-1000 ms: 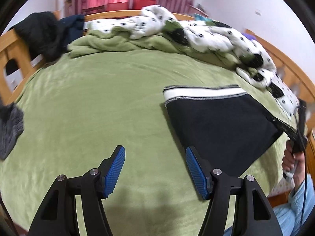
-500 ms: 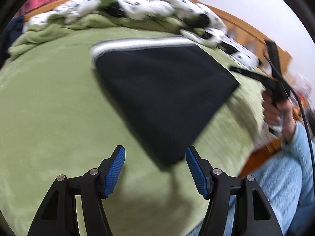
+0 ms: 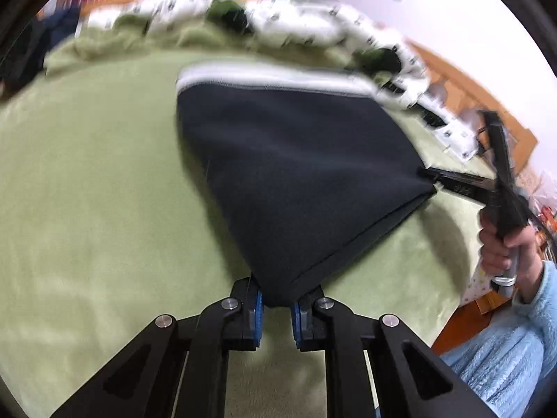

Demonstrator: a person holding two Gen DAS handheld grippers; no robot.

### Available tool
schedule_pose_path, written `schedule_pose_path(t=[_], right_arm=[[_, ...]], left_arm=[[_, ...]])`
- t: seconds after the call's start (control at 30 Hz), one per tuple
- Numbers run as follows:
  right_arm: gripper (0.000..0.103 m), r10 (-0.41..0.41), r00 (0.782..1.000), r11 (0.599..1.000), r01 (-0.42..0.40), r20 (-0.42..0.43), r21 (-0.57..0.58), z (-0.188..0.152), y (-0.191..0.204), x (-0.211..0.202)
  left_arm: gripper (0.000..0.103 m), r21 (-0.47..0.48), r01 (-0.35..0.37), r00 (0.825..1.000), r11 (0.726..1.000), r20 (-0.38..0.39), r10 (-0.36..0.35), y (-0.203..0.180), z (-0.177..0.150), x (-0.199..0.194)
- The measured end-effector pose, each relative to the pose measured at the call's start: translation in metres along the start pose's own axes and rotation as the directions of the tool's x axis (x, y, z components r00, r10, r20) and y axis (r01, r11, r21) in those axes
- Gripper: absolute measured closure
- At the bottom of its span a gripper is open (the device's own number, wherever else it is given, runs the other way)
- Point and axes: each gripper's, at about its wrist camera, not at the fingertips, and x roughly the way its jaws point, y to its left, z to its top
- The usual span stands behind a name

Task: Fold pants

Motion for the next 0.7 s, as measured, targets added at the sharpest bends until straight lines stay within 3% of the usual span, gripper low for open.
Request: schedule_pose_path(t=[0.03, 0.1, 0.23, 0.3, 0.37, 0.43, 0.57, 0.7], right_arm=[[0.076, -0.013, 1.000, 1.000, 0.013, -0.011, -0.021, -0.002, 0.003, 0.004], [0.074, -0.021, 1.000, 0.999, 0.021, -0.008, -0.039, -0.003, 0.007, 0.005], [0.069, 0.043, 0.999, 0.999, -0.044, -0.002, -0.014, 0.003, -0.002, -0.014], [0.061, 0.070, 0.997, 0.997, -0.072, 0.036, 0.033, 0.011, -0.010, -0.028], [0.039, 0.094, 0.993, 0.993, -0.099, 0.078, 0.063, 0.021, -0.017, -0.037], [0.030, 0.129, 0.985, 0.986, -0.139, 0.114, 0.088, 0.034, -0.024, -0.040], [0.029, 0.153, 0.985, 0.984, -0.160, 0.085, 0.084, 0.061, -0.025, -0.018], [0.029, 0.167, 0.985, 0.984, -0.169, 0.040, 0.055, 0.085, -0.020, 0.021]], left_arm=[[0.089, -0.001, -0.008, 0.999, 1.000, -0.031, 0.008, 0.000, -0.004, 0.008], [0.086, 0.009, -0.007, 1.000, 1.000, 0.000, 0.007, 0.000, -0.013, 0.002], [0.067, -0.036, 0.094, 0.994, 0.995, -0.057, -0.096, 0.013, -0.015, -0.018], [0.059, -0.048, 0.079, 0.996, 0.996, -0.032, -0.081, 0.024, -0.015, -0.038], [0.047, -0.055, 0.058, 0.998, 0.997, 0.003, -0.058, 0.037, -0.010, -0.051], [0.044, -0.081, 0.050, 0.998, 0.995, 0.041, -0.047, 0.051, 0.004, -0.062], [0.040, -0.173, 0.087, 0.994, 0.981, 0.075, -0.075, 0.079, 0.045, -0.062], [0.035, -0.245, 0.136, 0.990, 0.960, 0.079, -0.120, 0.093, 0.086, -0.034]])
